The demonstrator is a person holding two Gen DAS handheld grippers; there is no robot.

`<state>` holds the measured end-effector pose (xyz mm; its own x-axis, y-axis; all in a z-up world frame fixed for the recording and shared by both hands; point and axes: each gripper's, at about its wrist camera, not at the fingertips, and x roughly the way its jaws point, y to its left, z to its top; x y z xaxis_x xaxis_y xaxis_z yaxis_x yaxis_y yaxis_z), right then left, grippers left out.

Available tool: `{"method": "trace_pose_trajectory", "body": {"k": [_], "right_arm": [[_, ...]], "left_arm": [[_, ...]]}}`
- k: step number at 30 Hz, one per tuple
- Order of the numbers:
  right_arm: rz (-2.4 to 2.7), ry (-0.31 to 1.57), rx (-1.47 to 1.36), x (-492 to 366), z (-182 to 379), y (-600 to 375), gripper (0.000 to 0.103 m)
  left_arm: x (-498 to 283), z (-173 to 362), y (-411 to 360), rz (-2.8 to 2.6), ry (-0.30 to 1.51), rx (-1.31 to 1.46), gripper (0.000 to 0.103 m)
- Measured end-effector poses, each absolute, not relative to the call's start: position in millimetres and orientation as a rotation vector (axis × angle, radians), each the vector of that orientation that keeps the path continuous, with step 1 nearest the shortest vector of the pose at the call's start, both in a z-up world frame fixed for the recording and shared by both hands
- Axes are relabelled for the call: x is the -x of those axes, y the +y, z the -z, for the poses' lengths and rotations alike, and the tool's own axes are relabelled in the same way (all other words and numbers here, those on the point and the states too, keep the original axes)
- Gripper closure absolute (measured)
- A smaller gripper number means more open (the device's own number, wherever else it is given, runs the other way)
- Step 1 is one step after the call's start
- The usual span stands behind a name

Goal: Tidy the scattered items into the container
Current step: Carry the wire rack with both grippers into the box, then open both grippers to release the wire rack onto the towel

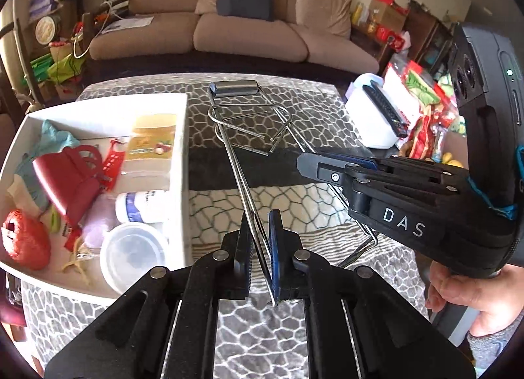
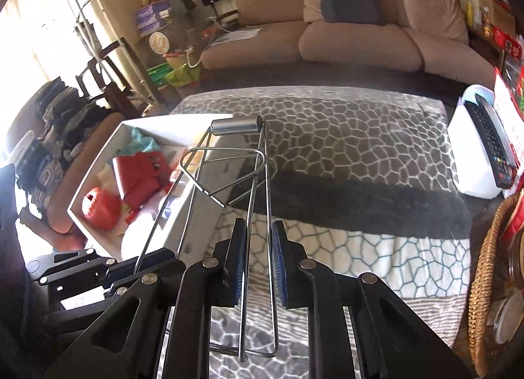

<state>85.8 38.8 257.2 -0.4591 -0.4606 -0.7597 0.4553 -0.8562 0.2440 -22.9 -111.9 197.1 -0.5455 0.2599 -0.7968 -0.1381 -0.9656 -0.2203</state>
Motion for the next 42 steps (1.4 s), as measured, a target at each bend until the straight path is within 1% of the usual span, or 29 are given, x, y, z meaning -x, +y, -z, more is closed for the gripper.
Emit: {"method": "trace_pose_trajectory", "body": {"k": [5,9,13,16,20,22,25,27,28,30,32,35,37,38,40,41,42], "right_arm": [[2.232,-0.020,-1.184,-93,-262,-39,0.087],[2.175,-0.002,-1.166,-94,-258,-112,0.087],[2.106,0.013,-1.163,-86,-244,-189,0.087],[2.061,0.041,-1.166,-76,-229,-244,0.087],[2.024,0.081,-1.180,-61,-207,-305,0.087],[2.019,0.093,-1.192,-53,-197,-327,0.087],[2.006,0.084,-1.209,-39,-179,-350,0.087],[2.012,0.088,-1.223,-31,-168,-360,0.088],[2.006,0.076,-1.227,-28,-164,-365,0.092],[2.002,0.042,-1.245,-19,-156,-370,0.095],[2.007,0.027,-1.245,-11,-153,-371,0.096],[2.017,0.065,-1.229,-5,-155,-374,0.096],[2.013,0.076,-1.225,-2,-157,-375,0.096],[2.013,0.082,-1.222,-2,-158,-375,0.096],[2.014,0.099,-1.209,-3,-161,-375,0.096],[2.021,0.117,-1.200,-5,-162,-374,0.095],[2.034,0.133,-1.188,-8,-163,-372,0.094]], "left_arm": [[12,-206,-198,-2.627,-0.236,1.366,0.094],[11,-202,-272,-2.687,-0.266,1.395,0.094],[16,-187,-344,-2.745,-0.317,1.434,0.094],[24,-170,-395,-2.779,-0.388,1.466,0.094],[49,-146,-447,-2.809,-0.445,1.513,0.094],[64,-136,-465,-2.811,-0.433,1.546,0.094],[91,-124,-481,-2.824,-0.350,1.593,0.094],[110,-115,-484,-2.819,-0.287,1.624,0.096],[119,-111,-486,-2.813,-0.271,1.636,0.096],[135,-102,-492,-2.777,-0.297,1.648,0.097],[147,-93,-494,-2.773,-0.275,1.671,0.096],[159,-82,-493,-2.787,-0.195,1.705,0.094],[160,-79,-495,-2.803,-0.204,1.696,0.093],[159,-80,-498,-2.809,-0.240,1.675,0.092],[153,-85,-503,-2.780,-0.365,1.622,0.080],[148,-87,-504,-2.757,-0.421,1.601,0.069],[143,-90,-504,-2.750,-0.442,1.588,0.063]]}}
